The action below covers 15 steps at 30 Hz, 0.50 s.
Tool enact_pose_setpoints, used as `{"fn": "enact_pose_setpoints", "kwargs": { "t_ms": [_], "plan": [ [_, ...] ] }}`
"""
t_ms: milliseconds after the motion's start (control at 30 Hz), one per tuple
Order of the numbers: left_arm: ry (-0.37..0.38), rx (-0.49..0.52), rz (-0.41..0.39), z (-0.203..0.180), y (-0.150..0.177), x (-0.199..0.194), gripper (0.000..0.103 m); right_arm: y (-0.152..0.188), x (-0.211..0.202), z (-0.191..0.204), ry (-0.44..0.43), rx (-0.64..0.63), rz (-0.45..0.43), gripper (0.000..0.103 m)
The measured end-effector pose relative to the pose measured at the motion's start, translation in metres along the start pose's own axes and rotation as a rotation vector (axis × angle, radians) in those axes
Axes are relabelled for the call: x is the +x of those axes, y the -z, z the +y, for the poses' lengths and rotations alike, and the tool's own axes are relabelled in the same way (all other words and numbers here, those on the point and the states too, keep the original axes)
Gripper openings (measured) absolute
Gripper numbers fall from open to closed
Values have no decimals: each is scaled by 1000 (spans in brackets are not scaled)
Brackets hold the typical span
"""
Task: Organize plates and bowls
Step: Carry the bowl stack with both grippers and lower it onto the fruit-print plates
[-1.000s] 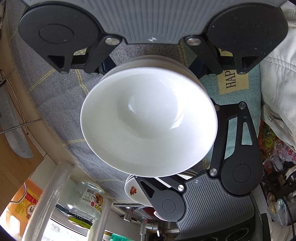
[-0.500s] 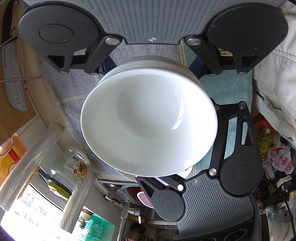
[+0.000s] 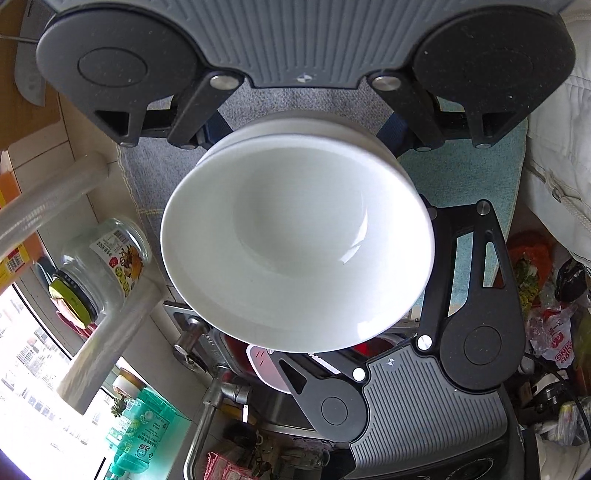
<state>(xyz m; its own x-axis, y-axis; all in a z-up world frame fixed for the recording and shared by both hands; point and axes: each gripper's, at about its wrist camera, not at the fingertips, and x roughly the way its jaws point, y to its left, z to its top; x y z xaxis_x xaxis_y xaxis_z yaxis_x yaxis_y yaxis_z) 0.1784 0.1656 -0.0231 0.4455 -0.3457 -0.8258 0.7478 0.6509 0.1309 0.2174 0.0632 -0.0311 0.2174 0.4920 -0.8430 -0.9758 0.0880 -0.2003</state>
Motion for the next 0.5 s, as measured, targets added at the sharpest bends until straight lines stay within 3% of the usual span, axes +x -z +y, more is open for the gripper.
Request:
{"fn": "enact_pose_setpoints", "kwargs": {
  "t_ms": [500],
  "plan": [
    [8, -40, 53, 44, 27, 17, 81, -29, 49, -15, -33, 3, 35, 83]
  ]
}}
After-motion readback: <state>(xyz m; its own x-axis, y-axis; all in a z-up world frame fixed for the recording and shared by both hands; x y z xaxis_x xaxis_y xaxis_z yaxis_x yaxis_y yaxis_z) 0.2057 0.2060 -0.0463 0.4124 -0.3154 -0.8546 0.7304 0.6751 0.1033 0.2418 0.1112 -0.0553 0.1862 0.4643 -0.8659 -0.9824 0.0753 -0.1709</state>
